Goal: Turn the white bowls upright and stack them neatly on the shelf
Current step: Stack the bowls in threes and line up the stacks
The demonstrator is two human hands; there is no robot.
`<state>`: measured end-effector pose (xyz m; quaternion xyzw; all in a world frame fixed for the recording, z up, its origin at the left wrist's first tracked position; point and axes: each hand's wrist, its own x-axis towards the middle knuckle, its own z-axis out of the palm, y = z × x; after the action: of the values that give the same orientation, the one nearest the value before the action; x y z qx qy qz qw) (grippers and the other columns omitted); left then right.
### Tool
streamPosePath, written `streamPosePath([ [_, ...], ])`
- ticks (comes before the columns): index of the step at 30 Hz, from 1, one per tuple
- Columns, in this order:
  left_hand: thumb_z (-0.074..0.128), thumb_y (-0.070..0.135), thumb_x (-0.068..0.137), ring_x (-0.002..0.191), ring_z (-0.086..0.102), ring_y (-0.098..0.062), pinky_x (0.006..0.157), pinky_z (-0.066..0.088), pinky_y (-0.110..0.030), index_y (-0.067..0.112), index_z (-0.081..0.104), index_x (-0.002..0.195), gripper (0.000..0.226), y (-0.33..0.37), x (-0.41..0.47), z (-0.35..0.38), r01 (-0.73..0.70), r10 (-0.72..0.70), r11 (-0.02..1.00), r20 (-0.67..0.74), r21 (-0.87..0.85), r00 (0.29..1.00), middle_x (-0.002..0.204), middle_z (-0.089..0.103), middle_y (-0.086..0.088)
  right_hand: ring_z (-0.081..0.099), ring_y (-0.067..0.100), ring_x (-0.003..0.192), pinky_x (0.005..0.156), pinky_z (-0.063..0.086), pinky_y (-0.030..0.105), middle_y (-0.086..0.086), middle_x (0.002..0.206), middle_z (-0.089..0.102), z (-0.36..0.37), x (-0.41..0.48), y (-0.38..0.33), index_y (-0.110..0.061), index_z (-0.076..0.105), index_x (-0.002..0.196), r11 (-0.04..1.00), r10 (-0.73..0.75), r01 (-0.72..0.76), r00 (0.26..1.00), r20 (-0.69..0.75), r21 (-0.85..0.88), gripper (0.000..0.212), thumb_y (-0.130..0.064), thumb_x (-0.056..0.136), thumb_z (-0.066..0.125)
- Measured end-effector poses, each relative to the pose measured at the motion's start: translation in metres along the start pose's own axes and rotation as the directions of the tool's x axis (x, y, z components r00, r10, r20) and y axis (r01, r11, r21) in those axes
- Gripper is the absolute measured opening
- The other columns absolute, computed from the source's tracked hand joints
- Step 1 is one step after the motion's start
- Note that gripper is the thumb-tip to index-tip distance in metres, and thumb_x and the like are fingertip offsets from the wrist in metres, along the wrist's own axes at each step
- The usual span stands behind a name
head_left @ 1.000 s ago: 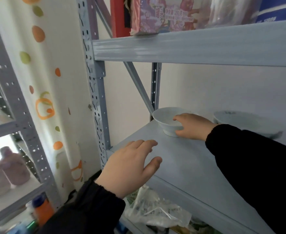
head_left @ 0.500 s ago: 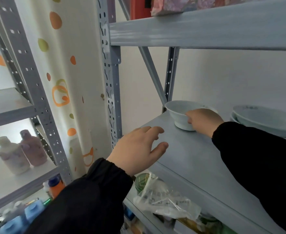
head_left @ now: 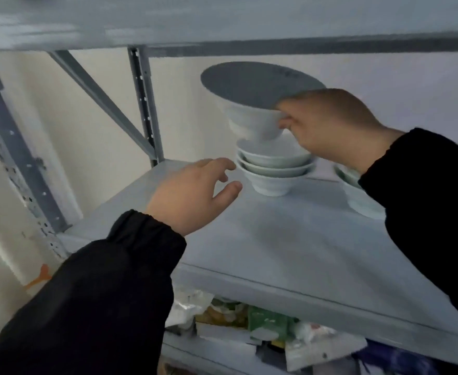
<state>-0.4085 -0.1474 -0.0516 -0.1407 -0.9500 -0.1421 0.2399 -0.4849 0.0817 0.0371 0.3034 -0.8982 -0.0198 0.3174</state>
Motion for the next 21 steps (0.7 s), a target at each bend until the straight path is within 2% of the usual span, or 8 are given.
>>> streamPosePath([
  [3, 0.04, 0.056, 0.096, 0.097, 0.054, -0.003, 0.075, 0.037, -0.013, 0.036, 0.049, 0.13, 0.041, 0.041, 0.024, 0.018, -0.08, 0.08, 0.996, -0.011, -0.029, 0.997, 0.114, 0.059, 0.02, 0.059, 0.031, 0.093, 0.063, 0.028, 0.034, 0.003, 0.107, 0.067, -0.017, -0.044, 0.05, -0.012, 0.06, 0.104, 0.994, 0.101, -0.1, 0.995, 0.008, -0.039, 0.017, -0.022, 0.102, 0.047],
  [5, 0.038, 0.061, 0.093, 0.104, 0.059, -0.008, 0.084, 0.046, -0.024, 0.035, 0.05, 0.129, 0.046, 0.063, 0.038, 0.031, -0.123, 0.124, 0.986, -0.001, -0.112, 0.992, 0.112, 0.062, 0.017, 0.057, 0.032, 0.089, 0.064, 0.036, 0.036, 0.004, 0.103, 0.067, -0.021, -0.071, 0.082, -0.013, 0.061, 0.1, 0.985, 0.166, -0.165, 0.986, 0.021, -0.051, 0.017, -0.023, 0.101, 0.048],
  [7, 0.037, 0.063, 0.09, 0.108, 0.06, -0.011, 0.088, 0.05, -0.035, 0.035, 0.05, 0.129, 0.05, 0.085, 0.051, 0.046, -0.157, 0.161, 0.976, 0.014, -0.153, 0.987, 0.112, 0.064, 0.014, 0.049, 0.026, 0.082, 0.065, 0.033, 0.035, 0.0, 0.097, 0.063, -0.025, -0.097, 0.113, -0.015, 0.06, 0.098, 0.966, 0.254, -0.251, 0.966, 0.048, -0.059, 0.013, -0.021, 0.1, 0.048],
  [9, 0.038, 0.061, 0.09, 0.109, 0.06, -0.011, 0.089, 0.05, -0.036, 0.033, 0.051, 0.129, 0.05, 0.106, 0.06, 0.058, -0.176, 0.18, 0.97, 0.011, -0.168, 0.984, 0.111, 0.064, 0.014, 0.043, 0.022, 0.082, 0.067, 0.031, 0.033, -0.002, 0.095, 0.058, -0.028, -0.119, 0.142, -0.019, 0.058, 0.095, 0.945, 0.325, -0.321, 0.942, 0.082, -0.059, 0.012, -0.021, 0.101, 0.048],
  [11, 0.037, 0.064, 0.088, 0.106, 0.06, -0.011, 0.087, 0.052, -0.038, 0.035, 0.051, 0.127, 0.05, 0.123, 0.066, 0.067, -0.182, 0.188, 0.965, 0.015, -0.187, 0.982, 0.108, 0.064, 0.016, 0.046, 0.024, 0.084, 0.067, 0.034, 0.033, 0.001, 0.093, 0.056, -0.026, -0.136, 0.16, -0.02, 0.055, 0.093, 0.933, 0.359, -0.353, 0.925, 0.122, -0.063, 0.013, -0.023, 0.102, 0.047],
  [15, 0.039, 0.063, 0.09, 0.102, 0.06, -0.008, 0.086, 0.053, -0.039, 0.039, 0.05, 0.125, 0.044, 0.146, 0.07, 0.08, -0.166, 0.179, 0.963, 0.045, -0.212, 0.983, 0.106, 0.062, 0.018, 0.049, 0.023, 0.083, 0.054, 0.027, 0.026, -0.012, 0.074, 0.044, -0.01, -0.16, 0.18, -0.026, 0.05, 0.09, 0.922, 0.385, -0.38, 0.893, 0.234, -0.066, 0.014, -0.019, 0.101, 0.047],
  [18, 0.043, 0.058, 0.091, 0.099, 0.058, -0.007, 0.087, 0.051, -0.039, 0.038, 0.052, 0.126, 0.041, 0.162, 0.067, 0.087, -0.149, 0.165, 0.965, 0.056, -0.214, 0.985, 0.105, 0.063, 0.016, 0.05, 0.02, 0.082, 0.056, 0.026, 0.018, -0.016, 0.074, 0.043, 0.005, -0.174, 0.186, -0.027, 0.051, 0.089, 0.927, 0.359, -0.376, 0.889, 0.285, 0.003, 0.014, -0.019, 0.099, 0.046],
  [21, 0.042, 0.058, 0.091, 0.096, 0.058, -0.006, 0.086, 0.05, -0.037, 0.038, 0.052, 0.126, 0.041, 0.173, 0.063, 0.092, -0.14, 0.156, 0.973, 0.073, -0.185, 0.985, 0.106, 0.064, 0.017, 0.052, 0.021, 0.079, 0.057, 0.032, 0.028, -0.011, 0.075, 0.047, 0.02, -0.177, 0.18, -0.022, 0.054, 0.093, 0.954, 0.282, -0.299, 0.906, 0.316, 0.006, 0.012, -0.016, 0.1, 0.047],
])
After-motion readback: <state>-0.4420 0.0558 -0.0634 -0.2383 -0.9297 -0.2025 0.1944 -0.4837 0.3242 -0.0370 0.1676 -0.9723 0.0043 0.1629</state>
